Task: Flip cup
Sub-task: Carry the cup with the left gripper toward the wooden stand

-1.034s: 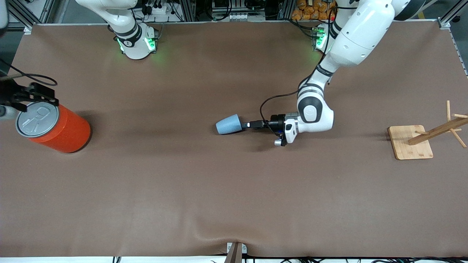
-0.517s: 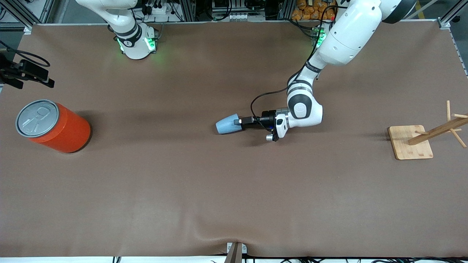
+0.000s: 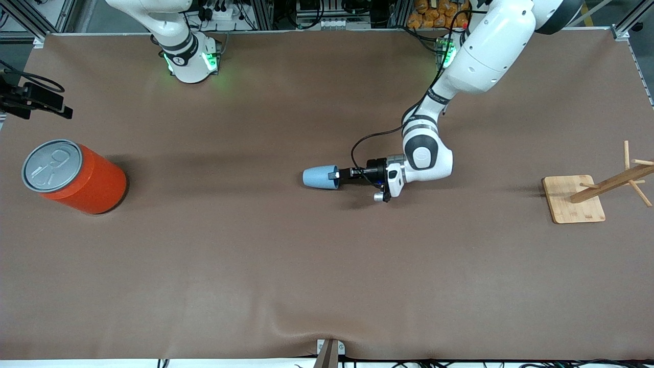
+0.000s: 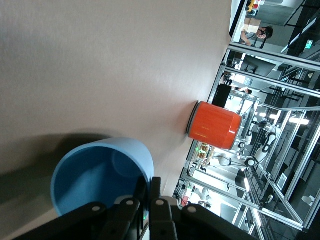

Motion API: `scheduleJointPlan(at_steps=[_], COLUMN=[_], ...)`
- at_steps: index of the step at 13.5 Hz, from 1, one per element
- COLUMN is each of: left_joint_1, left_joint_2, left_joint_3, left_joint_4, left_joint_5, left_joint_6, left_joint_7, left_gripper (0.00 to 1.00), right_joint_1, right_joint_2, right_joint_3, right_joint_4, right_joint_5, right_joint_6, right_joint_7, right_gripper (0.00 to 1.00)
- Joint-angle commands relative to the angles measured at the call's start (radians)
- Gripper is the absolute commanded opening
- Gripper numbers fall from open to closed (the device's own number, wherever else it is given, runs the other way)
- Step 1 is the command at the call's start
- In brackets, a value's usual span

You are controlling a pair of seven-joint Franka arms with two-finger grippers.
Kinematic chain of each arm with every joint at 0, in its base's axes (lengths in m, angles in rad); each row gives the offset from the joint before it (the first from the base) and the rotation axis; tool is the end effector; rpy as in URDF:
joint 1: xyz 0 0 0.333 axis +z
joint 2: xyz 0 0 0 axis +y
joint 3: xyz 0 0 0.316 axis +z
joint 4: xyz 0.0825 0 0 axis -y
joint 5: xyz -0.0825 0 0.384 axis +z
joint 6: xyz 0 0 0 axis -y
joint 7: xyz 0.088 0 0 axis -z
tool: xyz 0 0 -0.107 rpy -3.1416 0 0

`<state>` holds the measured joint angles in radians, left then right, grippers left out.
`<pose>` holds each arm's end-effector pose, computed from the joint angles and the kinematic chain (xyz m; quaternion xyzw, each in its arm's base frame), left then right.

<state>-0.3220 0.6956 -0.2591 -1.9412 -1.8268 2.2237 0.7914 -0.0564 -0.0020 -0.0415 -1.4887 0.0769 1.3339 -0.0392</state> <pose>0.4872 -0.3554 0.1301 0.7950 0.1235 -0.0912 0.5868 0.5266 -0.0421 0.6448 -0.9961 0.0231 0.0735 0.0431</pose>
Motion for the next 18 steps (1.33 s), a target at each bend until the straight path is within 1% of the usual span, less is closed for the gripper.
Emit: scheduleJointPlan(at_steps=[1,2,3,5,6,7,9,10,12,14,16,18], left_joint_1=[0.006,0.009,0.029,0.076,0.102,0.132,0.17,0.202,0.28,0.339,0.342,0.348], left_joint_2=[-0.098,-0.14,-0.181,-0.241,-0.278,-0.31,-0.372,-0.387,-0.412,-0.438,-0.438,-0.455], left_joint_3=[0.004,0.008,0.009,0.008,0.009,0.008,0.009,0.009,0.008,0.008,0.009,0.009], left_joint_4=[-0.048,-0.064,-0.074,-0.073,-0.067,-0.064,-0.064,-0.065,-0.077,-0.099,-0.09,-0.097], left_joint_5=[0.001,0.035,0.102,0.318,0.442,0.551,0.747,0.841,1.024,1.18,1.314,1.49], left_joint_6=[0.034,0.068,0.091,0.093,0.093,0.093,0.093,0.093,0.087,0.08,0.056,0.053], left_joint_7=[-0.02,-0.02,-0.035,-0.171,-0.269,-0.37,-0.534,-0.582,-0.604,-0.647,-0.809,-0.964], left_gripper=[0.0,0.0,0.0,0.0,0.0,0.0,0.0,0.0,0.0,0.0,0.0,0.0], right_joint_1=[0.012,0.012,0.012,0.009,0.007,0.006,0.007,0.007,0.015,0.015,0.015,0.017], right_joint_2=[-0.032,-0.03,-0.029,-0.023,-0.024,-0.03,-0.026,-0.024,-0.023,-0.024,-0.026,-0.026], right_joint_3=[-0.006,0.0,0.012,0.032,0.032,0.028,0.026,0.026,0.029,0.031,0.031,0.031], right_joint_4=[-0.024,-0.022,-0.022,-0.012,-0.012,-0.015,-0.01,-0.005,-0.001,-0.001,-0.001,-0.002], right_joint_5=[-0.02,-0.029,-0.045,-0.087,-0.086,-0.077,-0.075,-0.075,-0.085,-0.088,-0.089,-0.089], right_joint_6=[-0.001,0.004,0.013,0.046,0.109,0.138,0.142,0.142,0.139,0.137,0.137,0.134], right_joint_7=[0.004,0.004,0.002,-0.027,-0.036,-0.034,-0.025,-0.034,-0.042,-0.071,-0.099,-0.096], right_gripper=[1.0,1.0,1.0,1.0,1.0,1.0,1.0,1.0,1.0,1.0,1.0,1.0])
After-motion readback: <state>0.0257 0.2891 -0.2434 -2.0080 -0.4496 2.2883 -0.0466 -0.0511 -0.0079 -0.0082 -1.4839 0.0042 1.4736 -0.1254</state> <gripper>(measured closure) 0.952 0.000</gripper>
